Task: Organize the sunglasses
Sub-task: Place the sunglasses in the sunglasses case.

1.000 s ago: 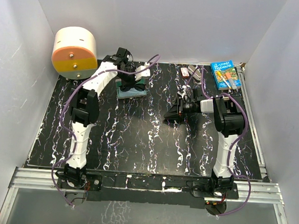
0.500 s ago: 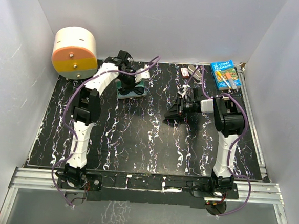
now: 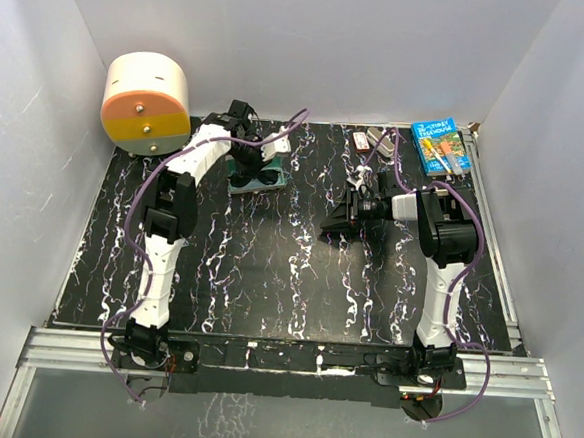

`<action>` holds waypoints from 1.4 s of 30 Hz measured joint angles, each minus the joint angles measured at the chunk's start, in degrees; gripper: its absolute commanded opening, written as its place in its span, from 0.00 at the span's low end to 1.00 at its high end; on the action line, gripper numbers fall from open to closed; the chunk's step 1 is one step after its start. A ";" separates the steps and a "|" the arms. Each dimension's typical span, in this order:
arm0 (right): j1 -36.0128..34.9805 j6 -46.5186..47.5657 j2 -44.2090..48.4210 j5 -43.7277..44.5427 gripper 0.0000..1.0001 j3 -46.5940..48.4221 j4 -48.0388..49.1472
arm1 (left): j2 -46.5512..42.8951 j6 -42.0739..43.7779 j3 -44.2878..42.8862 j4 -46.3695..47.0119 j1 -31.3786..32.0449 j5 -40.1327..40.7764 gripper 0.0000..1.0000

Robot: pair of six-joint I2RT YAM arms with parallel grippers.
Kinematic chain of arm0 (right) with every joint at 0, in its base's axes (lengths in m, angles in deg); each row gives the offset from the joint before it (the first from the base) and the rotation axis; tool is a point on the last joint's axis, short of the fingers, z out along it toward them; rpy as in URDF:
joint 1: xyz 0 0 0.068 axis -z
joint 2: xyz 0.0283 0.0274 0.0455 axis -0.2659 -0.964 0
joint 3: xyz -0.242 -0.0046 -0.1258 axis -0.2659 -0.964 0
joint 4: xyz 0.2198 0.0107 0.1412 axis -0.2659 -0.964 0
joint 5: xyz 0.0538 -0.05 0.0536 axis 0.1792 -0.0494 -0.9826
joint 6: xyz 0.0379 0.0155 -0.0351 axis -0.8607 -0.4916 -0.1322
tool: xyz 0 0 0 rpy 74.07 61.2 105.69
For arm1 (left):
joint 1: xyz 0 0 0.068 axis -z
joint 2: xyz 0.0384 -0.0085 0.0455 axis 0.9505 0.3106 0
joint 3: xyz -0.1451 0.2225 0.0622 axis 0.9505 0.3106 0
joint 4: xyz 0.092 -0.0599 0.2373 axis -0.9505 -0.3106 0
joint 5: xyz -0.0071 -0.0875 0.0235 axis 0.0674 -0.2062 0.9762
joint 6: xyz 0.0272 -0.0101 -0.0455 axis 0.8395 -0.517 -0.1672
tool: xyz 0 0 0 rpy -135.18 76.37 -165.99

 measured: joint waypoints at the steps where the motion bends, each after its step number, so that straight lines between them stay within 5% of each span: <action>1: 0.00 -0.04 0.00 -0.07 0.29 0.00 0.02 | 0.22 -0.33 -0.46 -0.02 -0.09 0.02 0.00; 10: 0.00 -0.22 -0.07 -0.13 0.29 0.00 0.28 | 1.29 -2.95 -2.23 -0.20 -0.35 0.00 0.00; 15: 0.00 -0.24 -0.07 -0.17 0.32 0.00 0.33 | 1.38 -5.75 -2.32 1.09 -0.37 0.74 0.18; 24: 0.00 -0.26 -0.07 -0.26 0.34 0.00 0.35 | 2.10 -6.62 -1.79 2.32 -0.37 0.87 0.37; 42: 0.00 -1.05 -0.07 -0.28 0.34 0.00 1.55 | 1.05 -6.16 2.80 5.40 0.09 0.48 0.37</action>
